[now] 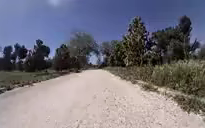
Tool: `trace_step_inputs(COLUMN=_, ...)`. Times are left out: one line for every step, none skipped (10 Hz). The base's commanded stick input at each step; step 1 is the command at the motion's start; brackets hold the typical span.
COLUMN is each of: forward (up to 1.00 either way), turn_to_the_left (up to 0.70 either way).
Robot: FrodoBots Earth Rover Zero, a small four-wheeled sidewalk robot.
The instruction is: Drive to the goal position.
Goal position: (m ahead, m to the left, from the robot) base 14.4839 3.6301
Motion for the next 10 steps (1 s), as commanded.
trace_step_inputs(forward=0.7, turn_to_the_left=0.01)
trace_step_inputs(forward=0.7, turn_to_the_left=0.01)
trace_step_inputs(forward=0.7, turn_to_the_left=0.01)
trace_step_inputs(forward=0.7, turn_to_the_left=0.01)
trace_step_inputs(forward=0.7, turn_to_the_left=0.01)
trace_step_inputs(forward=0.7, turn_to_the_left=0.01)
trace_step_inputs(forward=0.7, turn_to_the_left=0.01)
trace_step_inputs(forward=0.7, turn_to_the_left=0.01)
trace_step_inputs(forward=0.7, turn_to_the_left=0.01)
trace_step_inputs(forward=0.7, turn_to_the_left=0.01)
